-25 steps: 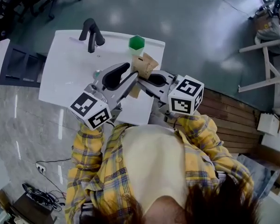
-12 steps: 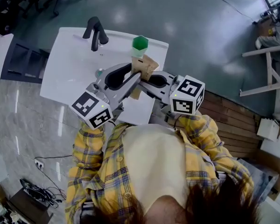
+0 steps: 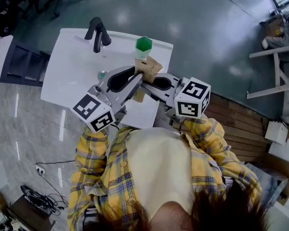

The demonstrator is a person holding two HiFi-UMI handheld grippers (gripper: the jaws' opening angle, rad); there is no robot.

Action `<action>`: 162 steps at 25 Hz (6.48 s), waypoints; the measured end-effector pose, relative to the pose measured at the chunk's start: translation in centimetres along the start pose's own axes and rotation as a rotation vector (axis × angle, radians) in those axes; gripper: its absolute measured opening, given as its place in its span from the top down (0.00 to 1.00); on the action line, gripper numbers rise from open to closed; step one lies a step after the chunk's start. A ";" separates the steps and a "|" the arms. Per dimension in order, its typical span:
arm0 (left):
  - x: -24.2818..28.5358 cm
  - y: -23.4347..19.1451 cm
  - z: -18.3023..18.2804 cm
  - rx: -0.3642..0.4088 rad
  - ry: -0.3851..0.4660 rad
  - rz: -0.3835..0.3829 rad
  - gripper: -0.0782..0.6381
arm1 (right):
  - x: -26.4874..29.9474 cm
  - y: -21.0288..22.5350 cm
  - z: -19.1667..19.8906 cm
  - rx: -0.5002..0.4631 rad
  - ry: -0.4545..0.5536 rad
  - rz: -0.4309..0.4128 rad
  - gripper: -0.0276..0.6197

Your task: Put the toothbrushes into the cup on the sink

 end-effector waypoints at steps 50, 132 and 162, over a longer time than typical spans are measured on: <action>-1.0 -1.5 -3.8 0.051 0.144 -0.089 0.84 | -4.6 1.1 -0.5 0.029 0.097 0.178 0.91; 5.2 -10.8 0.4 0.270 0.170 -0.405 0.67 | -5.3 3.5 1.0 0.087 0.064 0.179 0.91; -2.7 -3.3 2.4 0.135 0.149 -0.402 0.88 | -3.8 5.8 -5.9 -0.028 0.183 0.296 0.91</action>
Point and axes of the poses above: the fingertips, and each gripper's own axes: x forward along the fingers, y to its right, z out of its underside, the point moved 5 cm from there along -x, backward along the fingers, and after that the axes turned 9 degrees about -x, right-handed, at the moved point
